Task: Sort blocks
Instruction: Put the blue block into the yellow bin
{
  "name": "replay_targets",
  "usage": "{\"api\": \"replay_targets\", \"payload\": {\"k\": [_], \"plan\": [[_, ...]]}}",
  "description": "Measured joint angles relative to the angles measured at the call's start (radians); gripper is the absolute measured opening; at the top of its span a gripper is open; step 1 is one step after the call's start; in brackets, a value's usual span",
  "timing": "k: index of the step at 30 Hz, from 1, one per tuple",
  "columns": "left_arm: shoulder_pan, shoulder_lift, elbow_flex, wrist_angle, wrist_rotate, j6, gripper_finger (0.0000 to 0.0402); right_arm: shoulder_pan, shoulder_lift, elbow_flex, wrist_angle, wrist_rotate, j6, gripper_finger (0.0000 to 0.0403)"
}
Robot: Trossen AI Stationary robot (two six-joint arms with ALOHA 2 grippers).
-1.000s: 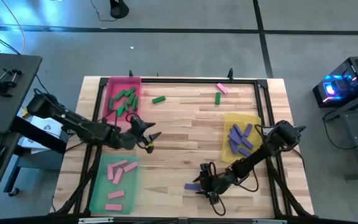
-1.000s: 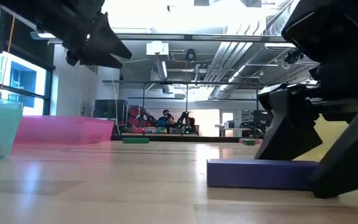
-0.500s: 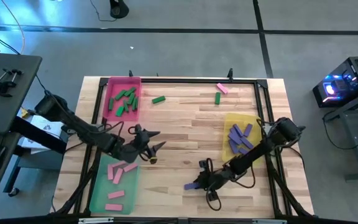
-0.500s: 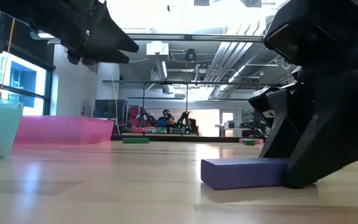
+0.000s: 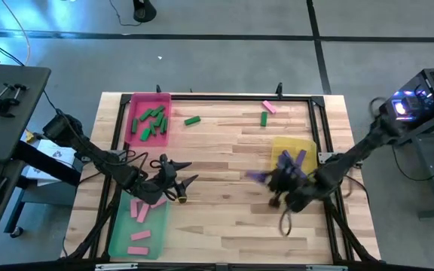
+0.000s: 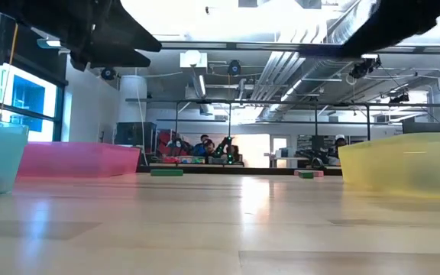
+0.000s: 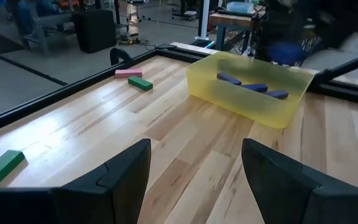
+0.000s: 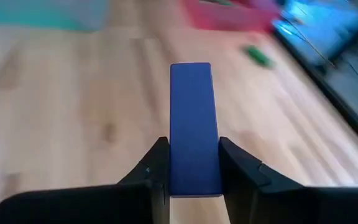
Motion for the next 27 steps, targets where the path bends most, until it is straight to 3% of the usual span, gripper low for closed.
{"api": "replay_targets", "payload": {"k": [7, 11, 14, 18, 27], "plan": [[0.002, 0.0, 0.0, -0.001, 0.0, -0.004, 0.0238, -0.041, -0.277, -0.004, -0.703, -0.025, 0.696, 0.0072], [0.006, 0.0, 0.0, -0.002, 0.001, -0.014, 0.0238, -0.068, -0.336, -0.083, -0.865, -0.149, 0.944, 0.0072], [0.016, 0.0, 0.0, -0.003, 0.002, -0.038, 0.0238, -0.096, -0.356, -0.186, -0.812, -0.249, 0.998, 0.0072], [0.048, 0.0, 0.0, -0.004, 0.023, -0.084, 0.0238, -0.138, -0.346, -0.256, -0.672, -0.258, 0.924, 0.0075], [0.208, 0.0, 0.0, -0.003, 0.214, -0.093, 0.0238, -0.268, -0.345, -0.294, -0.589, -0.39, 0.779, 0.0086]]}}
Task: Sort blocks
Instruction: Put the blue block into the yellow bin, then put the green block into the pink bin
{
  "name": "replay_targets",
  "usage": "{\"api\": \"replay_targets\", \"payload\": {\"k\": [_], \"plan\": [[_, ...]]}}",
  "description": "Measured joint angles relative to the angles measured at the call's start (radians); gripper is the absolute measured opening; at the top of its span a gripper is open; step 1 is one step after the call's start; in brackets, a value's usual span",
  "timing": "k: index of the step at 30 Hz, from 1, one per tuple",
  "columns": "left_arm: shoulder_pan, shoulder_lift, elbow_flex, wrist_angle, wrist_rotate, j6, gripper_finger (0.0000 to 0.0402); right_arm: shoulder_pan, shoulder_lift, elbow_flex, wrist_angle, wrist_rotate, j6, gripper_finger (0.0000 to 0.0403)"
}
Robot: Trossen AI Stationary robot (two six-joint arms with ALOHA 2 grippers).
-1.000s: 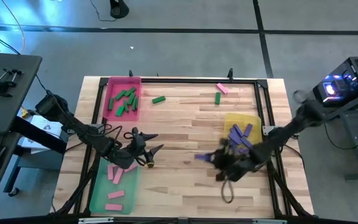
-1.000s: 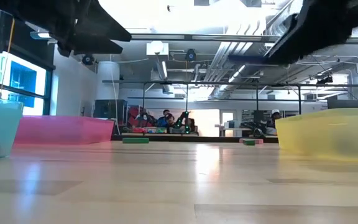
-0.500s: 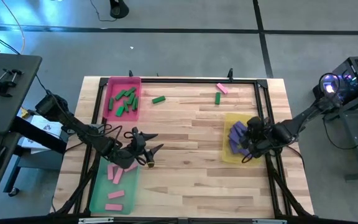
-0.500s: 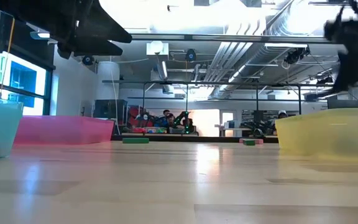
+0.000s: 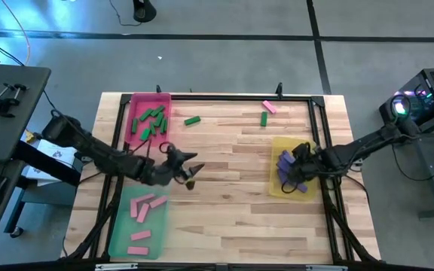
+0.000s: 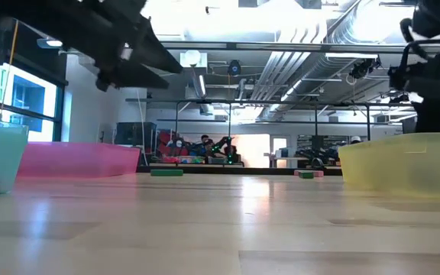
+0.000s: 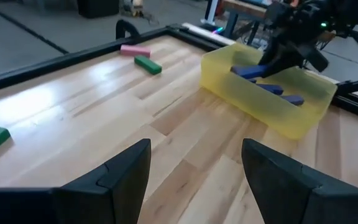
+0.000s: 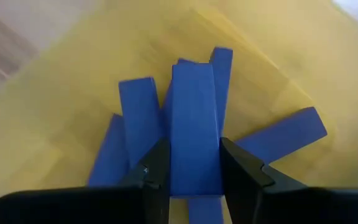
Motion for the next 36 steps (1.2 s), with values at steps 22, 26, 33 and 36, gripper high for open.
{"api": "replay_targets", "payload": {"k": [22, 26, 33, 36], "plan": [[0.484, 0.166, 0.385, -0.639, 0.321, 0.18, 0.0238, -0.052, -0.016, 0.255, 0.09, 0.185, -0.309, 0.0231], [0.59, 0.262, 0.422, -0.641, 0.475, 0.225, 0.0238, 0.043, -0.015, 0.249, 0.428, 0.272, -0.496, 0.0232], [0.718, 0.4, 0.434, -0.614, 0.49, 0.246, 0.0238, 0.196, 0.08, 0.117, 0.975, 0.277, -0.725, 0.0232], [0.747, 0.44, 0.434, -0.607, 0.473, 0.243, 0.0238, 0.24, 0.161, 0.079, 1.076, 0.292, -0.718, 0.0232]]}}
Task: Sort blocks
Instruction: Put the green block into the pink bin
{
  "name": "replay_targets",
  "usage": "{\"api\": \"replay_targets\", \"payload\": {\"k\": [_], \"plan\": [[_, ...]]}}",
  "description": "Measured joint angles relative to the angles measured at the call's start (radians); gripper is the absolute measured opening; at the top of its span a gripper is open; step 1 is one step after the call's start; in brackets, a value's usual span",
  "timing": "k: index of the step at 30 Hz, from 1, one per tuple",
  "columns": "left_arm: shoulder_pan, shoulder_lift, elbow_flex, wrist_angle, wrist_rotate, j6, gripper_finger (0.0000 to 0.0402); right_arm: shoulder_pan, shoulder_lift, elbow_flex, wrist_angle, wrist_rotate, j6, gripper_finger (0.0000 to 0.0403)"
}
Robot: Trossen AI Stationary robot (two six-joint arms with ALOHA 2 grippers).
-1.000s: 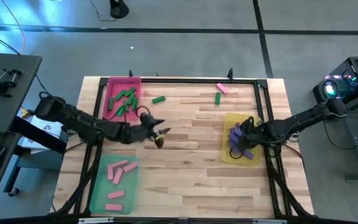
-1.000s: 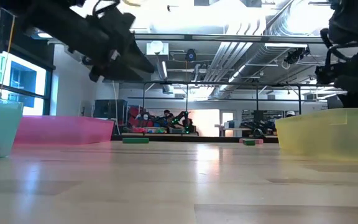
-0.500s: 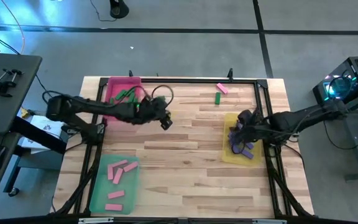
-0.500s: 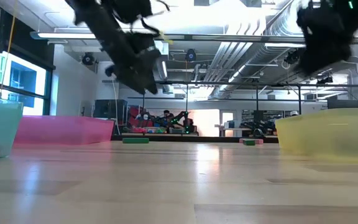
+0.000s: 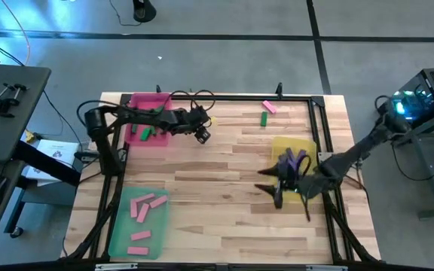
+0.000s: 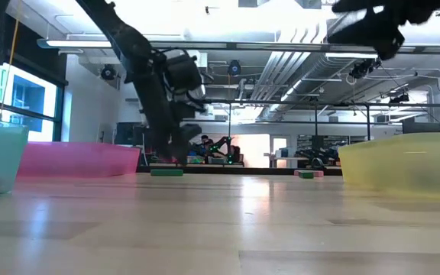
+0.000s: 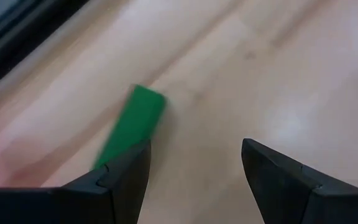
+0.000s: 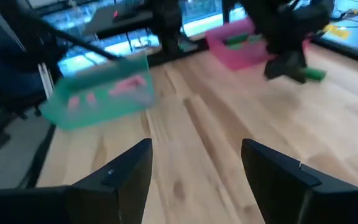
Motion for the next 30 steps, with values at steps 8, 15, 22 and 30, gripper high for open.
{"api": "replay_targets", "payload": {"k": [8, 15, 22, 30], "plan": [[0.043, 0.021, 0.0, 0.039, -0.121, -0.056, 0.0238, 0.041, 0.223, -0.005, 0.06, 0.024, 0.143, 0.0232], [0.149, 0.042, -0.001, 0.048, 0.051, -0.086, 0.0236, 0.041, 0.339, -0.005, 0.119, 0.024, 0.194, 0.0232], [0.165, 0.1, 0.004, 0.073, 0.127, -0.031, 0.0215, 0.041, 0.368, -0.005, 0.148, 0.022, 0.193, 0.0232], [0.083, 0.127, -0.007, 0.103, 0.079, -0.015, 0.0127, 0.041, 0.367, -0.005, 0.174, 0.025, 0.182, 0.0232]]}}
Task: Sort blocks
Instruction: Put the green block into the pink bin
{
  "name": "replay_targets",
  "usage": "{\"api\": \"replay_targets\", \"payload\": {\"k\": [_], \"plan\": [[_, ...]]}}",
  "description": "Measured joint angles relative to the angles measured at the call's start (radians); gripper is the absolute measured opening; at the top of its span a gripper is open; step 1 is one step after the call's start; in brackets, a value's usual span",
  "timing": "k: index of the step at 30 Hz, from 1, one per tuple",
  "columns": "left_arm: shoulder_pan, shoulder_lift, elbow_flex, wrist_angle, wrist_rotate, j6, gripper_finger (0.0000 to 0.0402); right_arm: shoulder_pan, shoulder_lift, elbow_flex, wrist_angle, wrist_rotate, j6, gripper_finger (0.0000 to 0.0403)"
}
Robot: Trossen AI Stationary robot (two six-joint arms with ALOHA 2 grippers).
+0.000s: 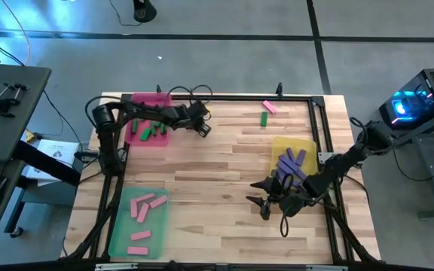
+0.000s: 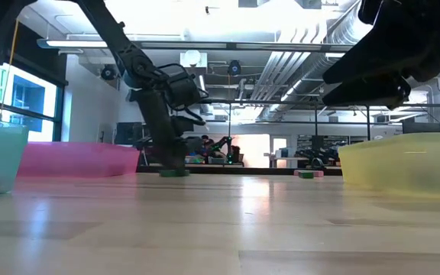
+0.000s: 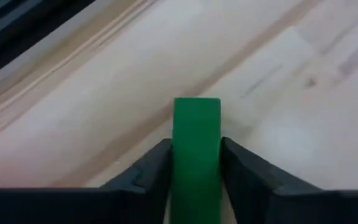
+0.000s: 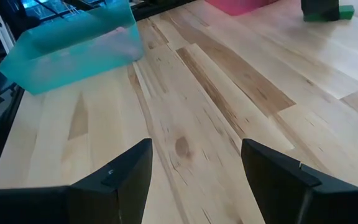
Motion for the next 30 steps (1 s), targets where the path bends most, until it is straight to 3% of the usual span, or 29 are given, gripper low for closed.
{"api": "replay_targets", "payload": {"k": [4, 13, 18, 23, 26, 30], "plan": [[-0.066, 0.002, 0.0, 0.0, -0.008, -0.018, 0.0069, 0.0, 0.0, 0.0, 0.002, 0.001, 0.0, 0.0232], [-0.422, 0.009, -0.007, 0.173, -0.187, -0.117, 0.0069, 0.0, 0.0, 0.0, 0.024, 0.027, 0.0, 0.0232], [-0.618, -0.032, -0.007, 0.229, -0.38, -0.166, 0.0069, 0.0, 0.0, 0.0, 0.031, 0.029, 0.0, 0.0232], [-0.765, -0.137, -0.006, 0.034, -0.56, -0.276, 0.0069, 0.001, 0.0, 0.0, 0.051, 0.065, -0.034, 0.0232], [-0.826, -0.242, -0.005, -0.167, -0.707, -0.368, 0.0069, 0.001, 0.0, 0.0, 0.054, 0.092, -0.035, 0.0232], [-0.832, -0.415, -0.005, -0.48, -0.758, -0.518, 0.0069, 0.001, 0.0, 0.0, 0.061, 0.109, -0.043, 0.0232]]}}
